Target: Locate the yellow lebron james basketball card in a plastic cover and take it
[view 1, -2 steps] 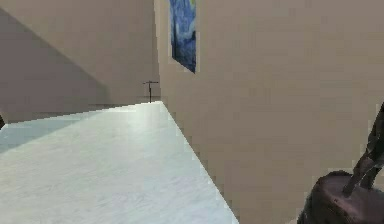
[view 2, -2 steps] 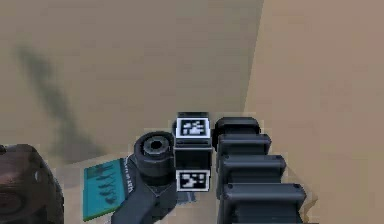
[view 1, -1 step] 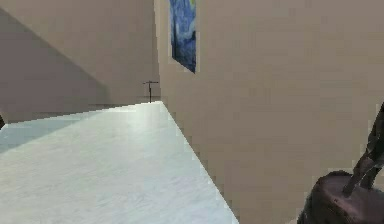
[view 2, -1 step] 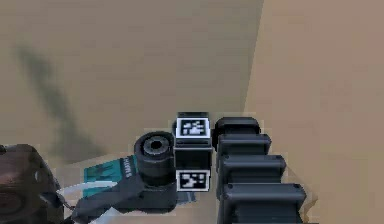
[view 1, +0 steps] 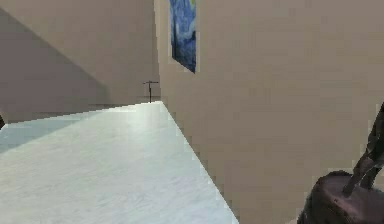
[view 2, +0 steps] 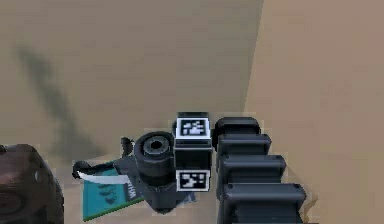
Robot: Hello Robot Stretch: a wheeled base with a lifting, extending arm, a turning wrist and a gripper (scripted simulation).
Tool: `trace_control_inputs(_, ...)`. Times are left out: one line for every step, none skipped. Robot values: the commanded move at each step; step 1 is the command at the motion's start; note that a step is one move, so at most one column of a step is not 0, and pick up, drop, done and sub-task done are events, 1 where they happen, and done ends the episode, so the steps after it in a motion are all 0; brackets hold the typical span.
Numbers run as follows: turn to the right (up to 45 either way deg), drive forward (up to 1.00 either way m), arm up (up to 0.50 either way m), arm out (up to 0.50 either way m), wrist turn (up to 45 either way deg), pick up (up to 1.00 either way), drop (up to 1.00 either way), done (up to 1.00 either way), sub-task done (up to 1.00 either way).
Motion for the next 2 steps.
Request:
trace_control_inputs(0.0, 0.00, 0.00, 0.00, 33.0, 0.00, 0.00, 0.00, 0.00)
trace_control_inputs(0.0, 0.00, -0.24, 0.00, 0.0, 0.00, 0.00, 0.00, 0.00)
